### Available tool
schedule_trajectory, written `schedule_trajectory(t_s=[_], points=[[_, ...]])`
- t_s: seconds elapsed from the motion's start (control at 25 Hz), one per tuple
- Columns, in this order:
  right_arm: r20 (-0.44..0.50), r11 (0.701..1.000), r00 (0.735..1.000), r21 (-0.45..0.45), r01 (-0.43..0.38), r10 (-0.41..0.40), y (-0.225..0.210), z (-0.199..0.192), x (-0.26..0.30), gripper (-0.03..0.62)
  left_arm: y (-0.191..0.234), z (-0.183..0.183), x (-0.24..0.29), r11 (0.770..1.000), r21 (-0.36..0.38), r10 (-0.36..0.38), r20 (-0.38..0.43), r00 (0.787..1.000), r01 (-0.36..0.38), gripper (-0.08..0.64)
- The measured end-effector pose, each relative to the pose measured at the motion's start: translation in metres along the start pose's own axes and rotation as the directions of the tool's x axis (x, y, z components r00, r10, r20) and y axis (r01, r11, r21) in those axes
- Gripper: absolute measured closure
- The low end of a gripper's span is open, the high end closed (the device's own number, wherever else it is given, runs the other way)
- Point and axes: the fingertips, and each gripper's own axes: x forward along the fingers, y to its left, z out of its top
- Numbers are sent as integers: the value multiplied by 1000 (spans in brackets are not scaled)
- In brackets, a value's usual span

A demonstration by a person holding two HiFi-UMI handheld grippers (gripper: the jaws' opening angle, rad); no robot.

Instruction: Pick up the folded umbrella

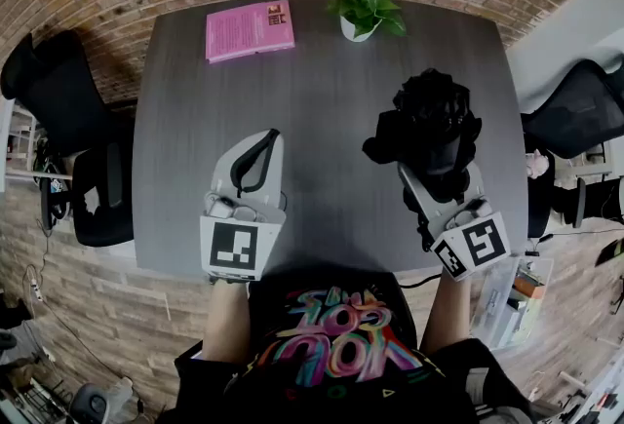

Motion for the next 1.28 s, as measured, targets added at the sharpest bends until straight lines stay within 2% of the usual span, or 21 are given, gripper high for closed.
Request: schedule_trajectory(t_s=[0.24,0.36,0.56,1.28], points=[[112,998,993,34,43,-47,-7,14,-10,339,4,-2,-2,1000,-17,9,4,1000,-9,558],[136,996,989,70,52,-61,-11,15,-11,341,7,-2,-4,1000,-20,15,4,1000,-15,558],[132,994,989,93,52,-64,-16,15,-11,341,9,-3,-6,999,-25,21,5,1000,-21,558],[106,995,992,81,55,-64,-8,8,-8,342,12,-6,-6,999,-42,30,10,1000,-29,558]])
